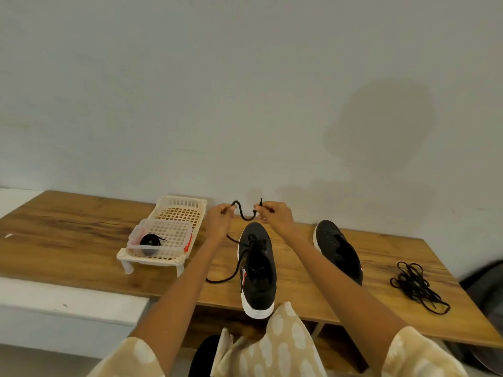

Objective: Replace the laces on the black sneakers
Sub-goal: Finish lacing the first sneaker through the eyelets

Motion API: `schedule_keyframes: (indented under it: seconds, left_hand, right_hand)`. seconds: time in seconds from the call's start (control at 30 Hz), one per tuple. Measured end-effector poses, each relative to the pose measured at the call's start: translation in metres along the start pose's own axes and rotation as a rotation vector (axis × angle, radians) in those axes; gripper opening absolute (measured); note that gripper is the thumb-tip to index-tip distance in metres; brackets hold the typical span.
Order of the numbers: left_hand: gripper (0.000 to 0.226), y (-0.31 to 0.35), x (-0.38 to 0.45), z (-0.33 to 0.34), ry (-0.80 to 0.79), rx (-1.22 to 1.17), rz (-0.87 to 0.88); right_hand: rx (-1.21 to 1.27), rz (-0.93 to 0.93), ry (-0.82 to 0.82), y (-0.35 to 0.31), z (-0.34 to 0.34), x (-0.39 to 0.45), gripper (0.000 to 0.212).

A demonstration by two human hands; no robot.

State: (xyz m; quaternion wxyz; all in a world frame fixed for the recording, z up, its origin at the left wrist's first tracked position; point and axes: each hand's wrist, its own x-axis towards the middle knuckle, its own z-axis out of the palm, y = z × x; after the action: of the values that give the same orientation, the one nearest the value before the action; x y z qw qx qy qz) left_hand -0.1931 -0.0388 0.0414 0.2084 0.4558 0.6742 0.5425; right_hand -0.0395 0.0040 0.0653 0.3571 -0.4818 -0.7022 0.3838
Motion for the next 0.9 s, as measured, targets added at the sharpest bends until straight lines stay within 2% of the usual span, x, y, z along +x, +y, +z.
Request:
schedule_keyframes:
  seconds: [0.07,0.17,0.23,0.33,0.5,0.57,0.63,0.7,0.77,0.9]
  left_hand:
    - [0.018,-0.016,-0.001,0.001,-0.096,0.135,-0.085]
    - [0.034,-0.03,-0.002,0.005,-0.267,0.302,-0.111]
    - [0.034,-0.03,-0.004,0.009,-0.343,0.246,-0.056]
    - [0.024,-0.021,-0.015,0.011,-0.471,0.031,-0.007]
    - [0.018,-0.026,-0.026,0.023,-0.377,-0.027,-0.069]
    - [0.015,-0.026,-0.031,0.031,-0.364,-0.01,-0.052]
    - [0.012,-0.024,-0.036,0.034,-0.279,0.006,-0.029]
    - [0.011,-0.026,-0.038,0.036,-0.213,0.006,-0.024]
    - [0.014,-0.028,-0.038,0.037,-0.249,0.038,-0.022]
    - [0.024,-0.031,-0.05,0.042,-0.444,0.309,0.11]
  right_hand:
    - [-0.072,0.007,-0.031,0.0,0.005,-0.002,0.023]
    - [-0.173,0.045,-0.067,0.006,0.014,-0.002,0.024]
    - [-0.271,0.054,-0.112,0.011,0.022,-0.003,0.028]
    - [-0.327,0.047,-0.156,0.019,0.028,-0.008,0.032]
    - [-0.363,0.049,-0.182,0.039,0.03,-0.019,0.039]
    - [-0.394,0.047,-0.212,0.043,0.028,-0.026,0.03]
    - [-0.439,0.017,-0.218,0.047,0.027,-0.032,0.015]
    - [-0.47,0.028,-0.172,0.052,0.022,-0.04,0.032]
    - [-0.459,0.109,-0.131,0.061,0.02,-0.047,0.04]
    - [-0.395,0.222,-0.111,0.075,0.015,-0.055,0.033]
